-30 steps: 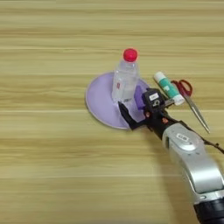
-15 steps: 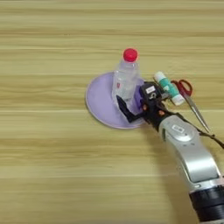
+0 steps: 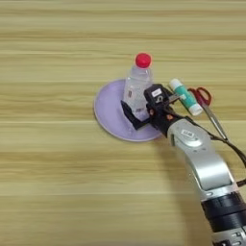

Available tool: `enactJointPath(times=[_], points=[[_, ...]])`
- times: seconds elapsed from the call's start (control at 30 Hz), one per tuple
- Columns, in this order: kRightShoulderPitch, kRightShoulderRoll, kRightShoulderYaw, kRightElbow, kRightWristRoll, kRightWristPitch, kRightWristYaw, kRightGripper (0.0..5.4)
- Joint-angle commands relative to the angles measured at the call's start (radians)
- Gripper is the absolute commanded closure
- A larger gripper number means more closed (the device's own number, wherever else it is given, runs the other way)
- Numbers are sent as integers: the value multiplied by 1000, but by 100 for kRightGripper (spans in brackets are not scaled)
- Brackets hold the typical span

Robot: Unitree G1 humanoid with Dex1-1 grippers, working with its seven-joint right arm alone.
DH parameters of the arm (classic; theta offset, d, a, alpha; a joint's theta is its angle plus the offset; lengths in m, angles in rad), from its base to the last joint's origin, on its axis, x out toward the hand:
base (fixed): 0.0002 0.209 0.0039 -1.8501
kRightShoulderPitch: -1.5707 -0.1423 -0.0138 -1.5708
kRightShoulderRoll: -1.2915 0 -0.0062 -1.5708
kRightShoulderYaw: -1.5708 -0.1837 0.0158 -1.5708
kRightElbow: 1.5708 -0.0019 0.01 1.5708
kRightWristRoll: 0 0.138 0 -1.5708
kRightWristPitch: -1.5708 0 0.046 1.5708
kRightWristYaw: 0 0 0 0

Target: Move the objects on the table

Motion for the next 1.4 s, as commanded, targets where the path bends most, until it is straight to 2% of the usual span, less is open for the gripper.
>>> enactJointPath(times=[0.03,0.63,1.0,1.4], points=[[-100,1,-11,1,-3,-53,-9,2],[-189,28,-49,161,14,-133,-38,2],[-212,51,-81,229,33,-184,-41,2],[-204,62,-84,241,56,-207,-24,164]])
